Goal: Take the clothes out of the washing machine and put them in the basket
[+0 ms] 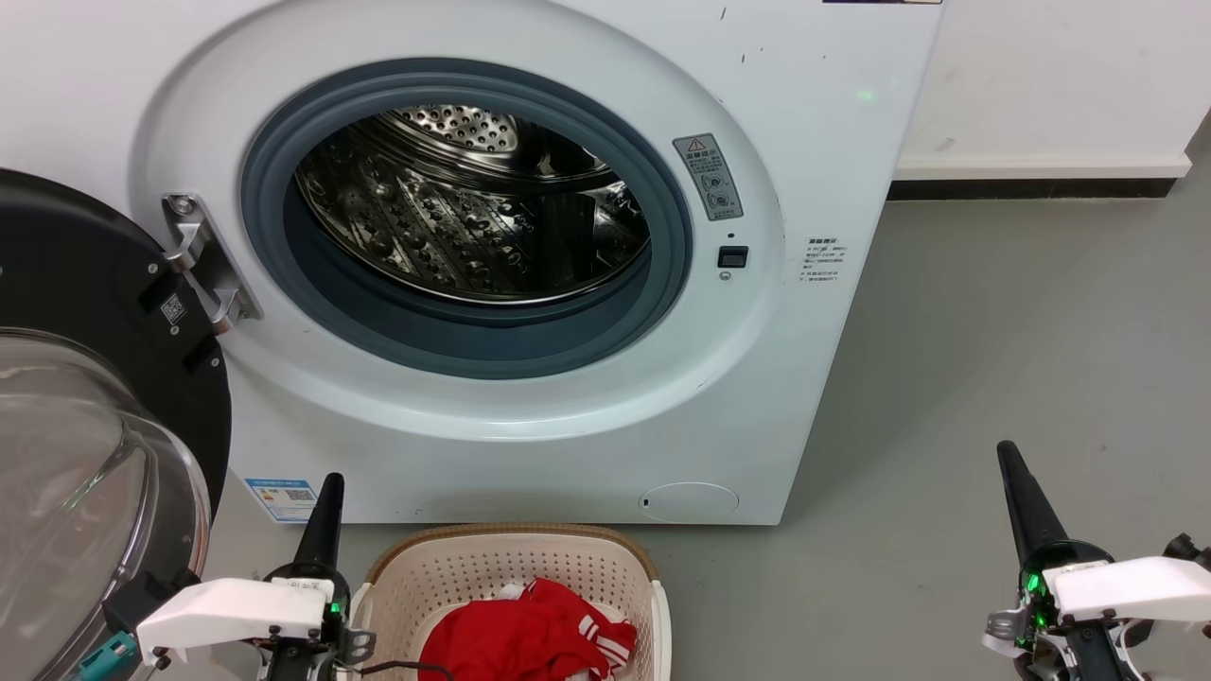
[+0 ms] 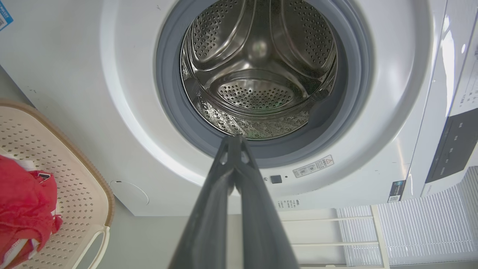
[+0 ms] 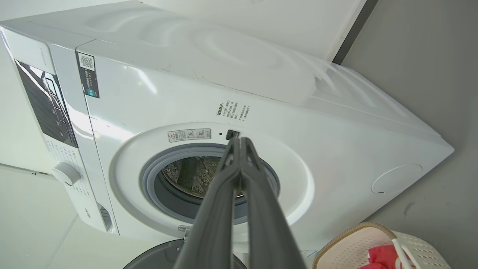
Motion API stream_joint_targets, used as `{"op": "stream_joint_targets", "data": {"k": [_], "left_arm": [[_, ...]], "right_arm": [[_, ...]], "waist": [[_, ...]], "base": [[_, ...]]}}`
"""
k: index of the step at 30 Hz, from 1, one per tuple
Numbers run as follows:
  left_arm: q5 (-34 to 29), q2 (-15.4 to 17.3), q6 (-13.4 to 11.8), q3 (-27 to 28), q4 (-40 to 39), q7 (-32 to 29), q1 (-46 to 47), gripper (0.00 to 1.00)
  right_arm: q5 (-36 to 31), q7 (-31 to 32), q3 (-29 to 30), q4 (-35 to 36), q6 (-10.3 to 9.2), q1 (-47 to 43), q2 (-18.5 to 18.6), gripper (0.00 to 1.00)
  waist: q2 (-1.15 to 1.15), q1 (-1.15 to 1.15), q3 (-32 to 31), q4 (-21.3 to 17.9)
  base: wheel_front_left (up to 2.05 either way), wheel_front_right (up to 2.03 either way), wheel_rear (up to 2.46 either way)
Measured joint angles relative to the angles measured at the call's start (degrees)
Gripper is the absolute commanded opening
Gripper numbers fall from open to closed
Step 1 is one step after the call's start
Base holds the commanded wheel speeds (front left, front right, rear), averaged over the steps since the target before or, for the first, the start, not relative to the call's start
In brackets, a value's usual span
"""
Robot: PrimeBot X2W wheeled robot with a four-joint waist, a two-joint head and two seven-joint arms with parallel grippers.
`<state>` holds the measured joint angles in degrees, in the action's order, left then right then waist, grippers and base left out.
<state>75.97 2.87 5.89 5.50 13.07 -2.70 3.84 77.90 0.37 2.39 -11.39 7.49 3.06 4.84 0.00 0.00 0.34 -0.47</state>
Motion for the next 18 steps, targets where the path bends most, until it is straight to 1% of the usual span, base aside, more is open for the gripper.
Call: {"op": "stream_joint_targets", "data": {"k": [18], "left_arm": [[8.7, 0.0, 0.7, 0.5, 0.5, -2.1, 1.1, 0.00]], "right_arm": [[8.7, 2.3, 0.9, -1.4, 0.00, 1.4, 0.0, 0.00]], "waist": [[0.00, 0.00, -0.1, 0.2]], "base": [[0.00, 0.00, 0.00]]}}
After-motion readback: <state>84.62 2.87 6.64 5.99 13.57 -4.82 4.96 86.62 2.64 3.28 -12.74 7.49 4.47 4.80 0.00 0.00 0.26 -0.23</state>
